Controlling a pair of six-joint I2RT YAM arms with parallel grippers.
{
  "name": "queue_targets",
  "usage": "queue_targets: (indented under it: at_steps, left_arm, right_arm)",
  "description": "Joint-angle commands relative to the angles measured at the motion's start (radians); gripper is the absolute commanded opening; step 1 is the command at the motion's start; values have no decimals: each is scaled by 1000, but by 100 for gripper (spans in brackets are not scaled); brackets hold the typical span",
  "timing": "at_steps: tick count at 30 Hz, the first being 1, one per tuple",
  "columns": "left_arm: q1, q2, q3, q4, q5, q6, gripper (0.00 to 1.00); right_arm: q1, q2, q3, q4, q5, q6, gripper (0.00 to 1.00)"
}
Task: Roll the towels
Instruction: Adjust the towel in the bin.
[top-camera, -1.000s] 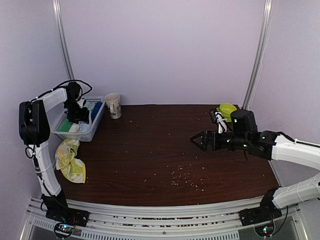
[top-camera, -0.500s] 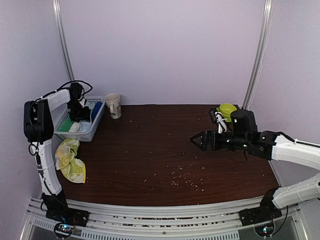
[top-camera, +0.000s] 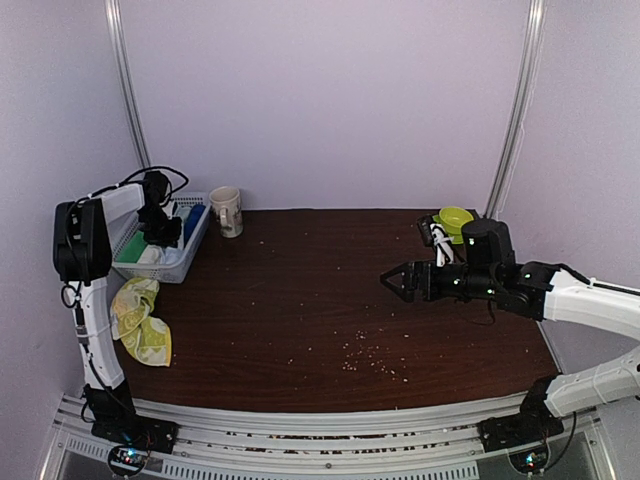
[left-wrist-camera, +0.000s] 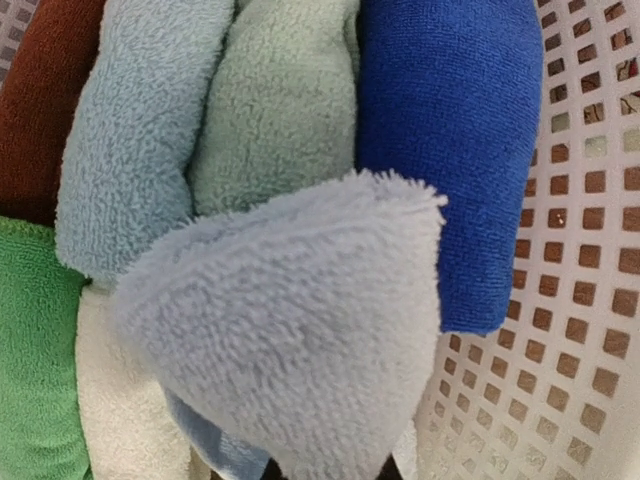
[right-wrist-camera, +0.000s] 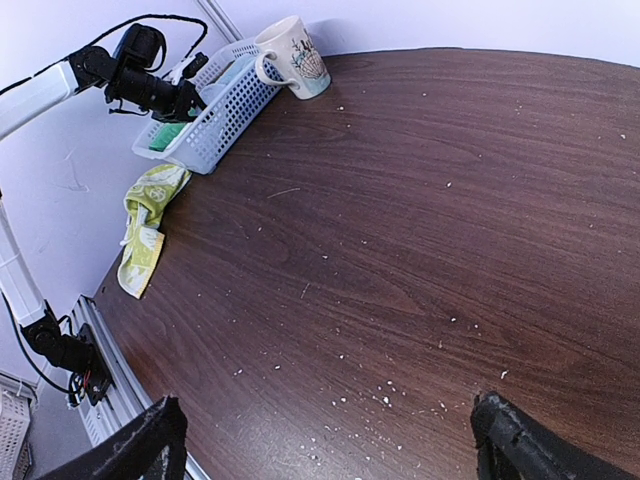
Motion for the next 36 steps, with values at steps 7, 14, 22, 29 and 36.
queue_targets:
  at_steps: [7,14,22,29,36]
  left_arm:
    - [2,-105,-125,63,176,30,0]
    - [1,-162,-174,81,218,60,0]
    - [1,-118,-190,69,309,101,0]
    - [-8,16,-130,-11,303,121,0]
    - [-19,116,-37,-82,217,120,0]
  right_arm:
    - [10,9,-6,24,-13,-6,100]
    - [12,19,-4,27,-13,-7,100]
    - [13,24,-2,24,-12,-8,100]
    - [12,25,-5,25,-13,-8,100]
    - [15,33,-2,24,-18,-5,100]
